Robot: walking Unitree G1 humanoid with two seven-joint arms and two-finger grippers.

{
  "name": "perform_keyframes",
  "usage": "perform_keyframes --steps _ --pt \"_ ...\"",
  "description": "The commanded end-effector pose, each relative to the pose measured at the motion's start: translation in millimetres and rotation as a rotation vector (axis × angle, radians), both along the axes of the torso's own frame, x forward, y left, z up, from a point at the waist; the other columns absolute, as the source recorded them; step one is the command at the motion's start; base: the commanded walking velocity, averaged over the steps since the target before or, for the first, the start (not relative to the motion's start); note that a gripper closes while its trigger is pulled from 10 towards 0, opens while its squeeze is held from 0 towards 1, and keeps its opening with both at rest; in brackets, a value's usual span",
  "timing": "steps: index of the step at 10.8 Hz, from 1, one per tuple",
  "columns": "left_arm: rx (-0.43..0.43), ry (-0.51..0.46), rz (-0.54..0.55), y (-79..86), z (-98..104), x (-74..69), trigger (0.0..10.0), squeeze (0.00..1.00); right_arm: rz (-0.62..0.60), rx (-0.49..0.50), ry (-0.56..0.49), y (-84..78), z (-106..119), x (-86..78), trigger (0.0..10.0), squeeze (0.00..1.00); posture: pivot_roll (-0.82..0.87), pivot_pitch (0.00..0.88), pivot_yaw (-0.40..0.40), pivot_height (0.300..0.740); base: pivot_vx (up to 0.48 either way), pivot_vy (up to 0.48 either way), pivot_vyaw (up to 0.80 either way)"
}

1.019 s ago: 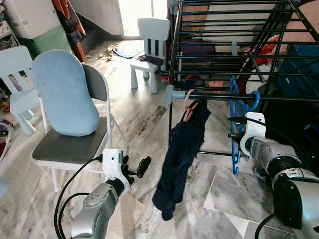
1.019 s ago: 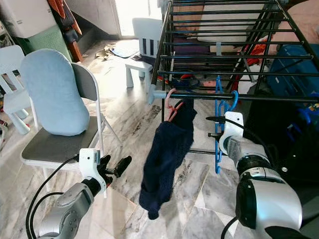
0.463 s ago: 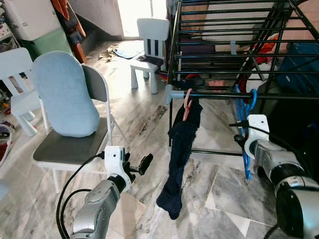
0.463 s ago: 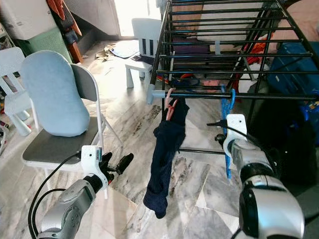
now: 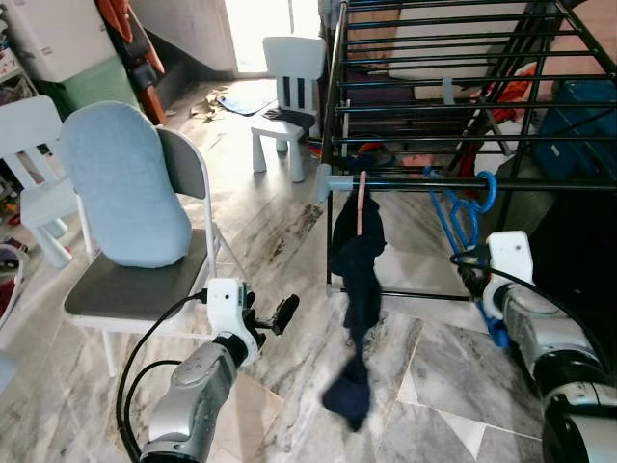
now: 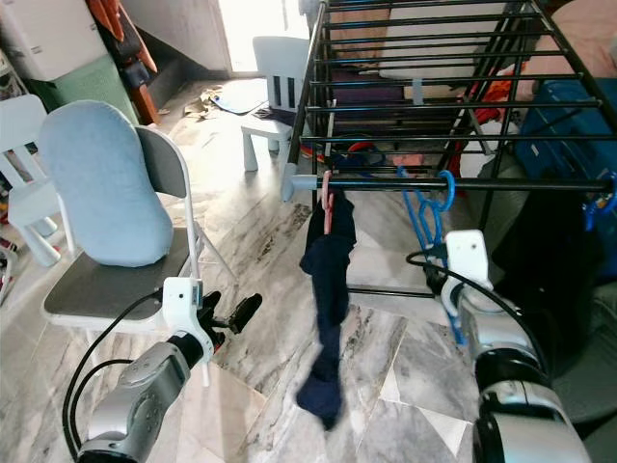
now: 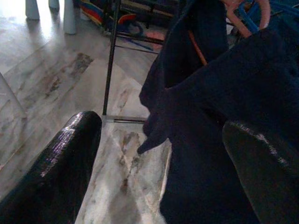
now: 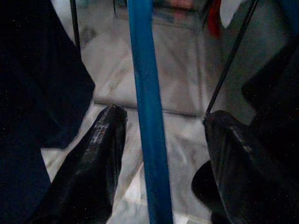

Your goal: Hang hanger

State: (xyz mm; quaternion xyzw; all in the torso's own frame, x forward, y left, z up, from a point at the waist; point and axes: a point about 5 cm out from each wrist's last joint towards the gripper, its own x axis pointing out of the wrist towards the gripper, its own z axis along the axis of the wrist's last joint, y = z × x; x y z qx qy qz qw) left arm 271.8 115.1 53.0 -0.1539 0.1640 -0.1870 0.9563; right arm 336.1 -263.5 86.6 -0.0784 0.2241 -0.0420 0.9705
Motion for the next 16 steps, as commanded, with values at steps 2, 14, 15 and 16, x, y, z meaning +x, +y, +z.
perform_keyframes --steps 2,14,15,16 --pt "0.023 -0.011 0.0 0.3 0 6.3 10.0 0.0 0.04 -0.021 -0.07 5.2 8 -6.3 10.0 1.0 -0.24 0.0 0.105 0.74 0.0 0.0 0.0" --pt "0.081 -0.047 0.001 -5.4 -4 5.4 10.0 0.0 0.061 -0.053 -0.26 32.1 17 -58.4 10.0 1.0 -0.26 0.0 0.095 0.74 0.0 0.0 0.0" --pt "0.078 -0.043 -0.008 -7.7 -5 4.7 10.0 0.0 0.064 -0.048 -0.263 36.6 17 -58.8 10.0 1.0 -0.26 0.0 0.098 0.74 0.0 0.0 0.0" --pt "0.081 -0.046 -0.01 -7.9 -5 5.0 10.0 0.0 0.064 -0.043 -0.272 37.5 19 -57.7 10.0 1.0 -0.26 0.0 0.098 0.74 0.0 0.0 0.0"
